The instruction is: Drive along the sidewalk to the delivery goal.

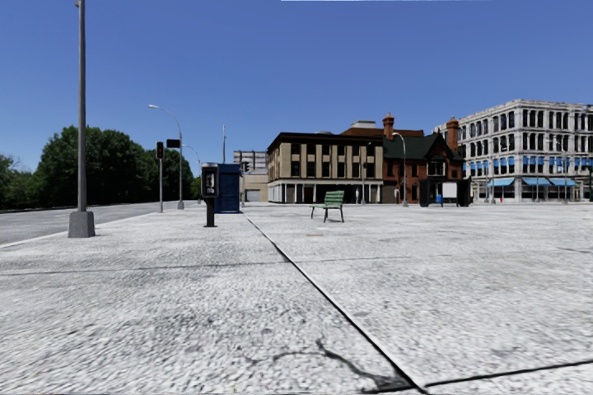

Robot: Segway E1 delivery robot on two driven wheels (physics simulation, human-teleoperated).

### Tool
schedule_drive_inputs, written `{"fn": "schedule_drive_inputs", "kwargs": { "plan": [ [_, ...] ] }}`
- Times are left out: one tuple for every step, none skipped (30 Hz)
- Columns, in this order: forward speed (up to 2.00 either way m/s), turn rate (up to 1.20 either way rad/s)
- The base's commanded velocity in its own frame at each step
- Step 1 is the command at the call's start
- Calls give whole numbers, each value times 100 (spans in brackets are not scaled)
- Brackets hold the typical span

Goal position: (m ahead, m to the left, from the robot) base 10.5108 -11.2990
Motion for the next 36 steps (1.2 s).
{"fn": "schedule_drive_inputs", "kwargs": {
  "plan": [
    [200,-38],
    [200,-39],
    [200,-39],
    [200,-39],
    [200,-39],
    [200,-39],
    [200,-39],
    [200,-39],
    [200,-39],
    [200,-39],
    [200,-39],
    [200,-39],
    [200,-39],
    [200,-39],
    [200,-39],
    [200,-39],
    [200,-39],
    [200,-39],
    [200,-39],
    [200,-39],
    [200,-39],
    [200,-39],
    [200,-39],
    [200,-39],
    [200,-39],
    [200,-39],
    [200,-39],
    [200,-39],
    [200,-39],
    [200,-39],
    [200,-39],
    [200,-39],
    [200,-39],
    [200,-39],
    [200,-39],
    [200,-39]
  ]
}}
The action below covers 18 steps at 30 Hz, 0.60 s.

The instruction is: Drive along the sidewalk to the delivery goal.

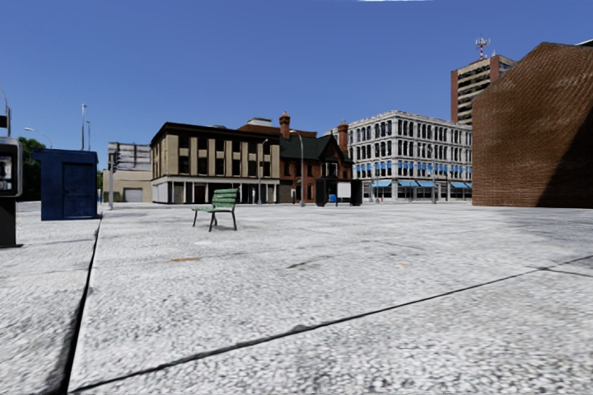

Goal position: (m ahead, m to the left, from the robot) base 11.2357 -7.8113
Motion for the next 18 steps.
{"fn": "schedule_drive_inputs", "kwargs": {
  "plan": [
    [200,-39],
    [200,-39],
    [200,-39],
    [200,-39],
    [200,-39],
    [200,-39],
    [200,-39],
    [200,-39],
    [200,-39],
    [200,-39],
    [200,-39],
    [200,-39],
    [200,-39],
    [200,-39],
    [200,-39],
    [200,-39],
    [200,-39],
    [200,-39]
  ]
}}
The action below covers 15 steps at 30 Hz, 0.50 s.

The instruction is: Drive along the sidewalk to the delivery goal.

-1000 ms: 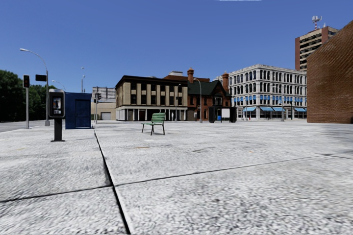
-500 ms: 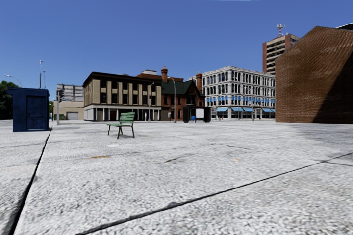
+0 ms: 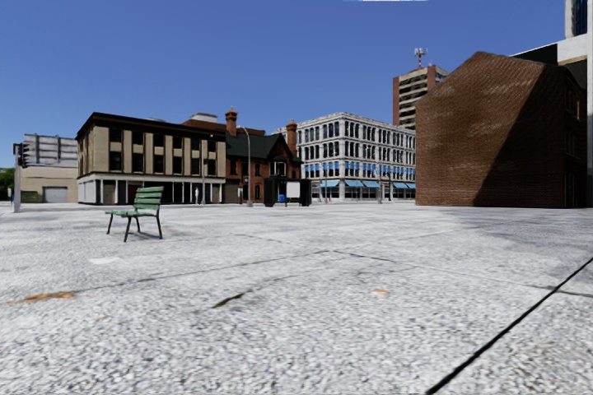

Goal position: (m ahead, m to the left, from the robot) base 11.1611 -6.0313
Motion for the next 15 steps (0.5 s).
{"fn": "schedule_drive_inputs", "kwargs": {
  "plan": [
    [200,-39],
    [200,-39],
    [200,-39],
    [200,-39],
    [200,-39],
    [200,-39],
    [200,-39],
    [200,-39],
    [200,-39],
    [200,-39],
    [200,-39],
    [200,-39],
    [200,-39],
    [200,-39],
    [200,-39]
  ]
}}
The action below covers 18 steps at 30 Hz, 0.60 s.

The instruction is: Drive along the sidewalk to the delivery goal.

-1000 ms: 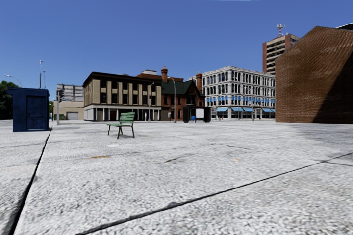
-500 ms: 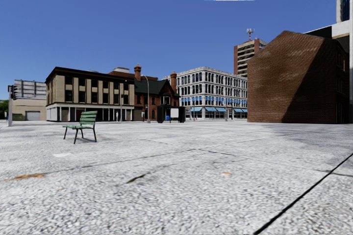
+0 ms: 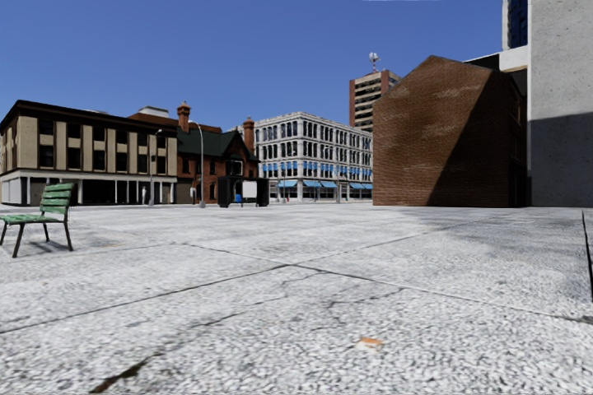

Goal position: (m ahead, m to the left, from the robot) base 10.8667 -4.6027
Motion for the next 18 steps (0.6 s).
{"fn": "schedule_drive_inputs", "kwargs": {
  "plan": [
    [200,-39],
    [200,-39],
    [200,-39],
    [200,-39],
    [200,-39],
    [200,-39],
    [200,-39],
    [200,-38],
    [200,-38],
    [200,-13],
    [200,0],
    [200,0],
    [200,0],
    [200,0],
    [200,0],
    [200,0],
    [200,0],
    [200,0]
  ]
}}
